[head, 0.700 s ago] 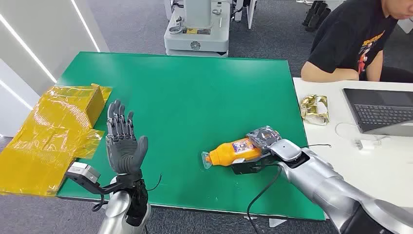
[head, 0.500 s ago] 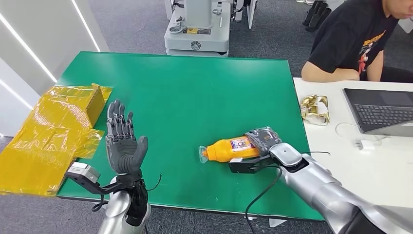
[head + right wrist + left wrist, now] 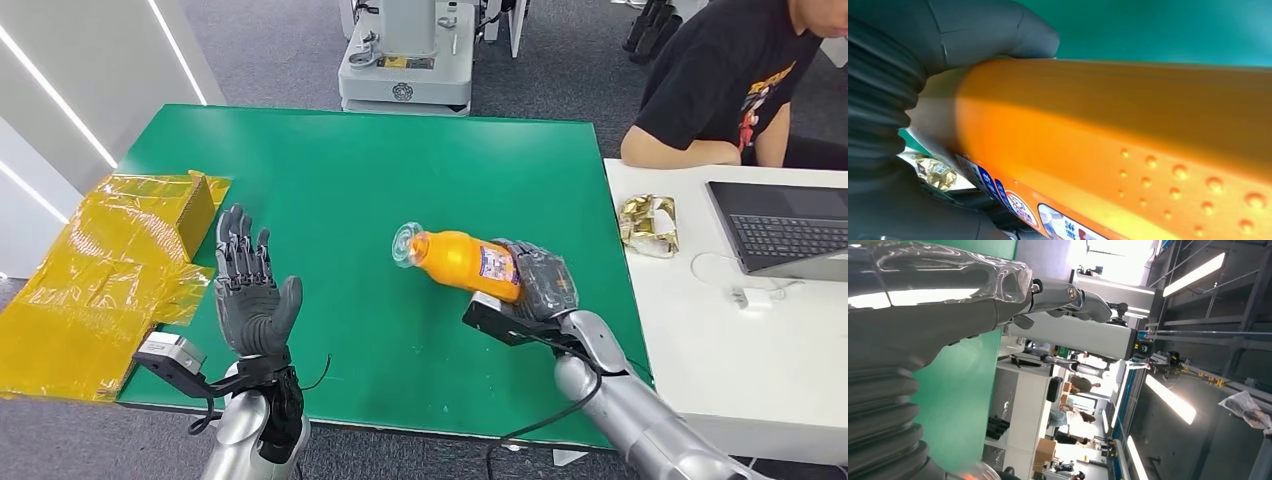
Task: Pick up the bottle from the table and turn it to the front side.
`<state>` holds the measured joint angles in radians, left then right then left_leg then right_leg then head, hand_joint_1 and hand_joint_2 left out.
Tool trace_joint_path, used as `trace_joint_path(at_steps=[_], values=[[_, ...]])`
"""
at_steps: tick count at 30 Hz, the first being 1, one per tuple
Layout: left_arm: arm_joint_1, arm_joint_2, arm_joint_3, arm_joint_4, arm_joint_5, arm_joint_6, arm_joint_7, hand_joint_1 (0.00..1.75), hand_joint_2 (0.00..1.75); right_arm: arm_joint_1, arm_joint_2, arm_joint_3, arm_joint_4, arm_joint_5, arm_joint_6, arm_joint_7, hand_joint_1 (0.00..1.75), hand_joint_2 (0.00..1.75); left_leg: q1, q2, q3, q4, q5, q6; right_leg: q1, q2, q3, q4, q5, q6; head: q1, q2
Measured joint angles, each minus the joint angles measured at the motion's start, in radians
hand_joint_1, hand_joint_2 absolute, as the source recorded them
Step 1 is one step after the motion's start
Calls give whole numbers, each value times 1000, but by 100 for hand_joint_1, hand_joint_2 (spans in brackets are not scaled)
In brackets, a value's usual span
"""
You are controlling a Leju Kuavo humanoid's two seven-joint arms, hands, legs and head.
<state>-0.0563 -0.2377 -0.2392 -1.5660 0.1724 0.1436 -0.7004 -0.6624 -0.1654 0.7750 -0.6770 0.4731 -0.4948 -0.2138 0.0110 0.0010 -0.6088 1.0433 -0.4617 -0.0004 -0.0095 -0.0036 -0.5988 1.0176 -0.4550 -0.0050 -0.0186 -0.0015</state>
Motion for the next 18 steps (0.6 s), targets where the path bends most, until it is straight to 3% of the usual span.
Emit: trace_joint_path(at_steps=[7,18], values=[[0,0,-1,0,3,2,0,0,175,104,15,-145,-96,-107,-88,-136,175,175,0,0,0,0,0,0,0,0,0,0,0,0,0,0],[0,0,-9,2,20,-9,0,0,175,172,28,-229,-159,-151,-90,-180,175,175,0,0,0,0,0,0,0,0,0,0,0,0,0,0]])
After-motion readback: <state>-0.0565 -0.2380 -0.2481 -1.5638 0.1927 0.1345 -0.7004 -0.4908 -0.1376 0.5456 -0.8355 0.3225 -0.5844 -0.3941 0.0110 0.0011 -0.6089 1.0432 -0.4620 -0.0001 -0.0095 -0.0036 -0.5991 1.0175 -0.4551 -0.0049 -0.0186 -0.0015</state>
